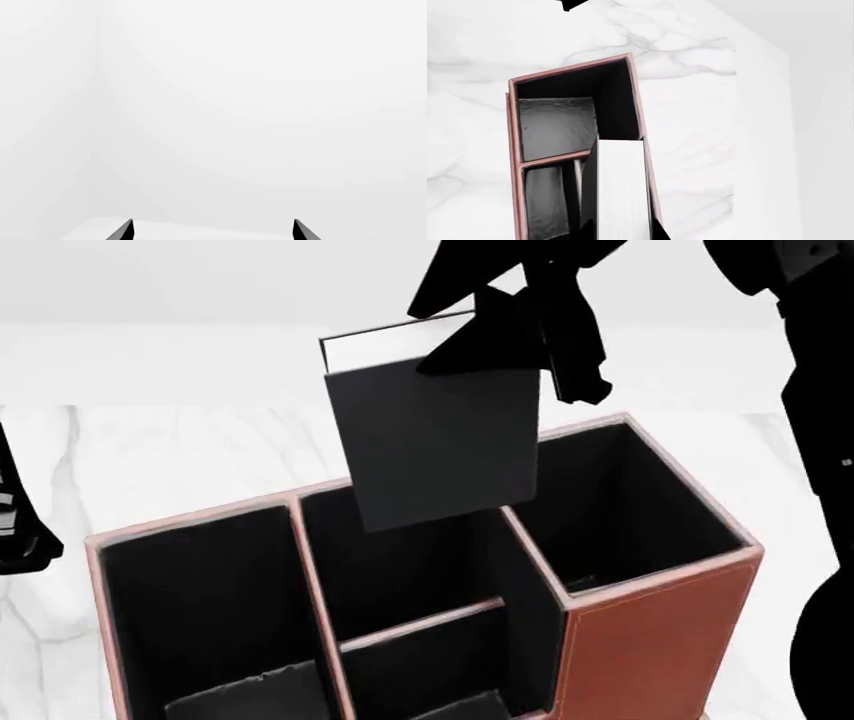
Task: Pick up the book and place it in the front compartment of the caddy.
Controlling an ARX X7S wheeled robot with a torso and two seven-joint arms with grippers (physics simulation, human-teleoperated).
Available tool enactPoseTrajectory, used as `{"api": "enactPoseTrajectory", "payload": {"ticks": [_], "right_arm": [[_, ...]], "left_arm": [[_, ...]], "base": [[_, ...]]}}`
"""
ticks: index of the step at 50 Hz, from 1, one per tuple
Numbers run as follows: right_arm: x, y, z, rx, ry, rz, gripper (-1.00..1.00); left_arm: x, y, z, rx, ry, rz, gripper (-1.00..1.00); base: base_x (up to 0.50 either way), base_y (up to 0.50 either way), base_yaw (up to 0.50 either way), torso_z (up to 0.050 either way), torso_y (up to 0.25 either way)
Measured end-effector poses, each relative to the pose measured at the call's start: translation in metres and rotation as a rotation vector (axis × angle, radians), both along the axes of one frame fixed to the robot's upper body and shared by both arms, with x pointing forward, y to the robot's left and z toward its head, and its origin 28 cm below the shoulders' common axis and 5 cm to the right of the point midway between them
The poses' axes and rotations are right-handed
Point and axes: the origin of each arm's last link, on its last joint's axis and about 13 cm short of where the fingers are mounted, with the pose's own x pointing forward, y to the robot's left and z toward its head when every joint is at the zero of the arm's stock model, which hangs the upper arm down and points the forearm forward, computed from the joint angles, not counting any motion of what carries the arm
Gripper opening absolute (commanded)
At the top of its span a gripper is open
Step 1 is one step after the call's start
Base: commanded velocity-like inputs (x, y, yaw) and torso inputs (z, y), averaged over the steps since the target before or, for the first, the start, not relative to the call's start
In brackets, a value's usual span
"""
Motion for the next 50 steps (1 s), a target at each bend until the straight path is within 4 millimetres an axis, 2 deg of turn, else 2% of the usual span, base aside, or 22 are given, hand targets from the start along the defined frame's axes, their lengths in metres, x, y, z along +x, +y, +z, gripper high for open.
{"api": "enactPoseTrajectory", "payload": {"ticks": [50], "right_arm": [[0.02, 0.018, -0.051, 0.038, -0.024, -0.042, -1.0]], "left_arm": [[0.0, 0.001, -0.002, 0.004, -0.002, 0.006, 1.0]], "base": [[0.0, 0.0, 0.0, 0.0, 0.001]]}}
